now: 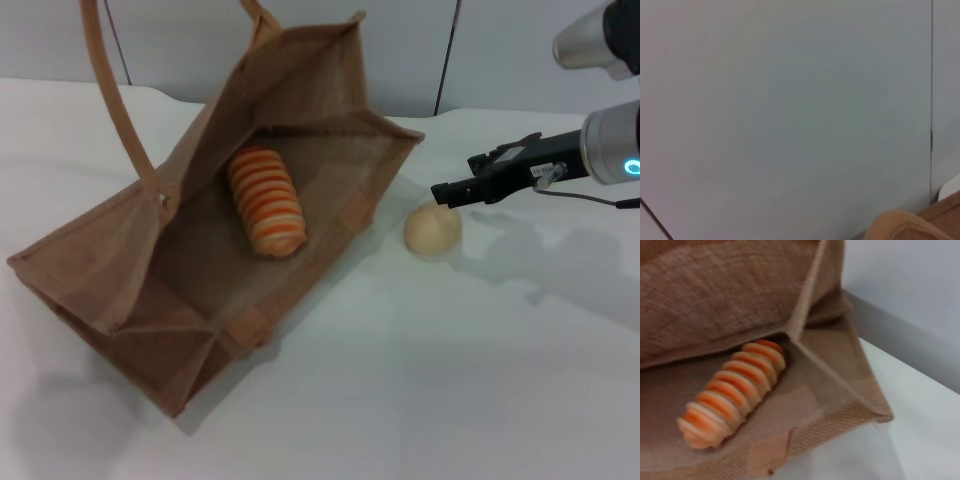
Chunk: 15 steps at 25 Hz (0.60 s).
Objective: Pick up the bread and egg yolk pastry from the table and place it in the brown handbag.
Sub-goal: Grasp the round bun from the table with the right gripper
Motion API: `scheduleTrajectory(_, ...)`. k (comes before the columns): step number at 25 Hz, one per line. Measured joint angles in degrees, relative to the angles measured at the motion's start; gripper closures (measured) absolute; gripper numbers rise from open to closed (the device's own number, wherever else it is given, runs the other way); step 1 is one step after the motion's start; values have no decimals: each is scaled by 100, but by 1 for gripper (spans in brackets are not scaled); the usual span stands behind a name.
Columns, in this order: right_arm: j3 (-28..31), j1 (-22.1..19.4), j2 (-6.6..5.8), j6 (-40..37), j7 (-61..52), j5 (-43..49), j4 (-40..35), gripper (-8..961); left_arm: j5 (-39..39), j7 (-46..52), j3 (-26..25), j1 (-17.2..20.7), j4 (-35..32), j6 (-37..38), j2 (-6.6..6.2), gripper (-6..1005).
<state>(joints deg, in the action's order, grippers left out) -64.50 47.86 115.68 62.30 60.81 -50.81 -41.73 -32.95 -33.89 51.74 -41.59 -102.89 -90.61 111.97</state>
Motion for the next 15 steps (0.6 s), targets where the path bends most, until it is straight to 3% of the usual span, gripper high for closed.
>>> scheduleTrajectory(15,-302,574,23,-747,-30,161,1201,94,69,6,47,-86,2,5,0,880)
